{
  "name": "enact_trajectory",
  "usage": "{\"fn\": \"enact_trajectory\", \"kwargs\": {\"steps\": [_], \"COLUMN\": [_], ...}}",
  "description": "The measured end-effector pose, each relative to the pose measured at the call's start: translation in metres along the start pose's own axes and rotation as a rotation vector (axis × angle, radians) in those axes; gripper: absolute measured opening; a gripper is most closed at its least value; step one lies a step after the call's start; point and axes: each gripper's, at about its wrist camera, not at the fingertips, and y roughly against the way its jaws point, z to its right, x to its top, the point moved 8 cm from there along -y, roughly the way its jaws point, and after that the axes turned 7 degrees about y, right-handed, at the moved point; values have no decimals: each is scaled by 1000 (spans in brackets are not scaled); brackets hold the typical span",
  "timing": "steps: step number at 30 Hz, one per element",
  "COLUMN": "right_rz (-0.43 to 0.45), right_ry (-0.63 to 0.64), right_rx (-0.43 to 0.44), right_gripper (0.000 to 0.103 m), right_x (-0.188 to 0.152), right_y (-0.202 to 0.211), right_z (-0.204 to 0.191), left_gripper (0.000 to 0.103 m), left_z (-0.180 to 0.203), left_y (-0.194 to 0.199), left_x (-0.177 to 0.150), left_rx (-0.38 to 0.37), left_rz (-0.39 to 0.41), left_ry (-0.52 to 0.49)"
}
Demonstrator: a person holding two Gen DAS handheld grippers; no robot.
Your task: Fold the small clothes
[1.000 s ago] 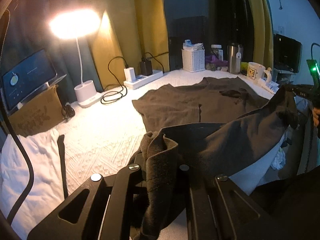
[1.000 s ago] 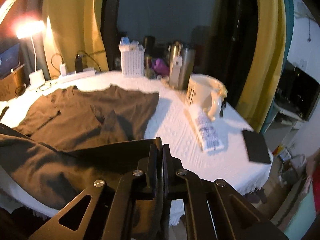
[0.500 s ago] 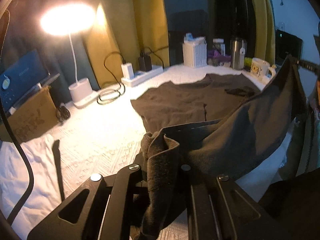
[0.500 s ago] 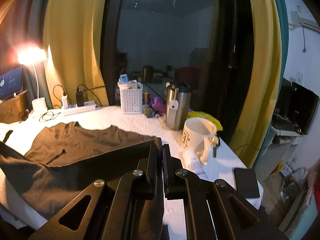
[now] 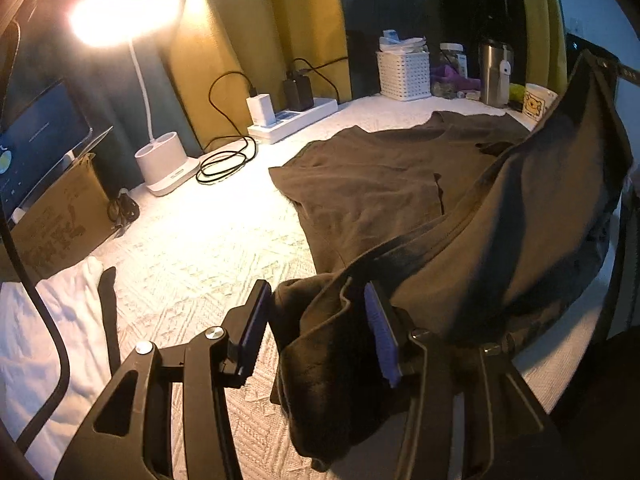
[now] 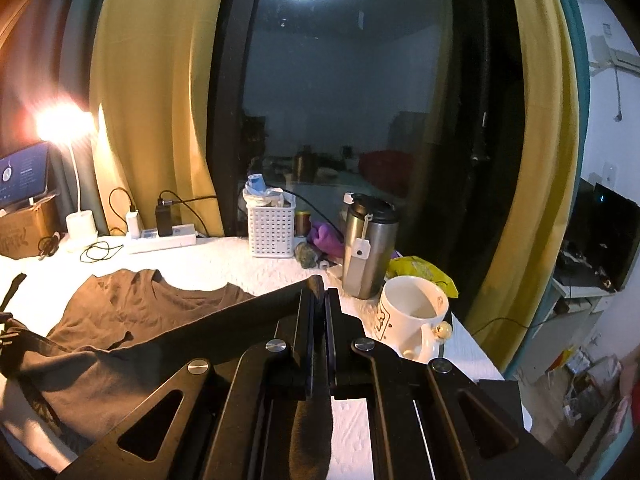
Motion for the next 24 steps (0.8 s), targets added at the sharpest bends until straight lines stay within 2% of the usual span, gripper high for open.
{"fn": "enact_trajectory", "kwargs": {"steps": [4, 10, 12, 15, 16, 17, 18, 20, 24], "right_rz": [-5, -31, -40, -46, -48, -49, -52, -58, -60], "right_ry": [-5, -19, -25, -29, -30, -32, -34, -38, -42], "right_rx": [4, 11, 13, 16, 17, 17, 17, 14, 4], "right_gripper": [5, 5, 5, 5, 5, 5, 5, 5, 5], "right_x": [0, -8, -11, -14, -15, -16, -17, -19, -20], "right_y": [-6, -16, -19, -21, -22, -22, -22, -23, -21], "right_z": [1, 4, 5, 5, 5, 6, 6, 8, 12], "left_gripper": [48, 48, 48, 47, 42, 32, 8, 4, 4], "left_z": [3, 1, 3, 7, 8, 10, 12, 17, 20], "left_y": [-1, 15, 22, 12, 7, 0, -4, -3, 15], "left_x": [-1, 5, 7, 1, -3, -9, -12, -16, 3], "left_rx": [29, 128, 92, 51, 46, 41, 39, 39, 53], "left_rz": [7, 60, 78, 35, 13, -12, -32, -34, 43], "left_ry": [-41, -86, -72, -70, -70, -76, -83, -99, -110]}}
